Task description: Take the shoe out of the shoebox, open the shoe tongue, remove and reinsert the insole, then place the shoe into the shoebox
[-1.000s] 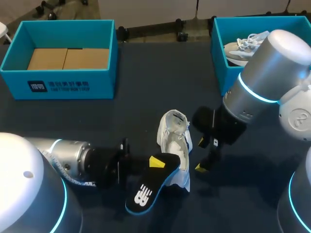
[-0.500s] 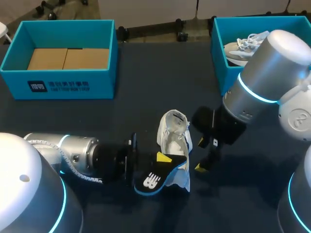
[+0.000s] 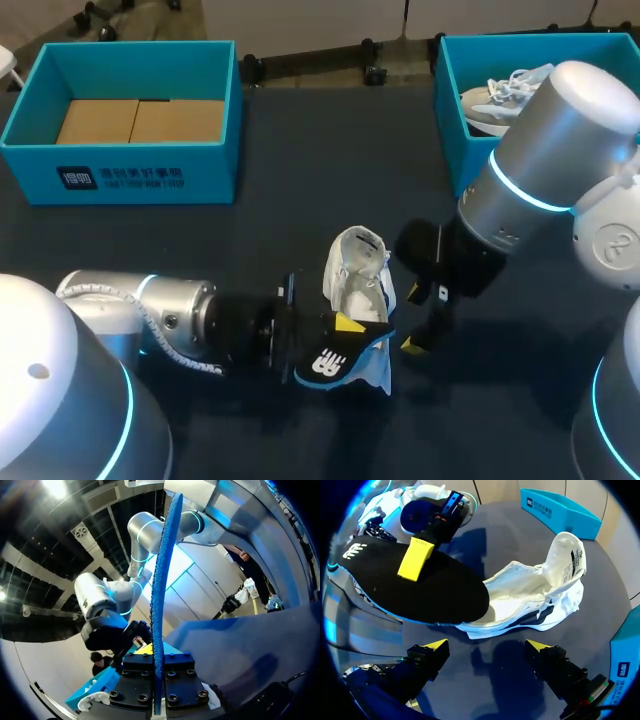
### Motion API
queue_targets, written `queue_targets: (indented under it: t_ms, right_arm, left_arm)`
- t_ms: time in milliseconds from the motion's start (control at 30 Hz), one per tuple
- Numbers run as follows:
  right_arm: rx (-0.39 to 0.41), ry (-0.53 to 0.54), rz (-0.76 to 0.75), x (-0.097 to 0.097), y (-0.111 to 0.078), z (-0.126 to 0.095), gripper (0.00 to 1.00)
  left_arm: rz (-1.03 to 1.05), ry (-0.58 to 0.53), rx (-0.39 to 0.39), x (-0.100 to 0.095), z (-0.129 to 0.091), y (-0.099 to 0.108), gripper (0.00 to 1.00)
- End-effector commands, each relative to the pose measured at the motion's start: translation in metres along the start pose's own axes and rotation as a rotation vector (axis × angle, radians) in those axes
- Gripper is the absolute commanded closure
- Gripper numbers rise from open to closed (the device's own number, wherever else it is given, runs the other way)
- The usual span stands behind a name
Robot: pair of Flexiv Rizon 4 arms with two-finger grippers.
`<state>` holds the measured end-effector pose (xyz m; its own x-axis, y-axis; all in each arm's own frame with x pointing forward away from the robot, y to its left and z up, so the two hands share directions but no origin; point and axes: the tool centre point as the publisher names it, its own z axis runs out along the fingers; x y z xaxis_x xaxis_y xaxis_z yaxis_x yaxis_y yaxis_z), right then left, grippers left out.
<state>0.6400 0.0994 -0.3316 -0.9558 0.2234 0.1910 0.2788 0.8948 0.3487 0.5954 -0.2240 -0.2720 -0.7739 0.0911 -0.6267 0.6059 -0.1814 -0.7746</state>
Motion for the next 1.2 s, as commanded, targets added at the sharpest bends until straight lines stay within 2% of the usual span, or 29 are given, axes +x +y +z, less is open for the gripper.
queue_targets:
  t_ms: [33, 367, 1200]
  right_arm:
    - [0.000, 0.000, 0.000, 0.000, 0.001, 0.002, 0.00]
    - [0.000, 0.000, 0.000, 0.000, 0.001, 0.002, 0.00]
    - [0.000, 0.000, 0.000, 0.000, 0.001, 0.002, 0.00]
  left_arm:
    - [-0.009, -0.008, -0.005, 0.002, 0.002, 0.005, 1.00]
    - [0.014, 0.019, -0.006, 0.001, -0.003, 0.006, 1.00]
    - [-0.015, 0.030, 0.003, 0.000, -0.003, 0.041, 1.00]
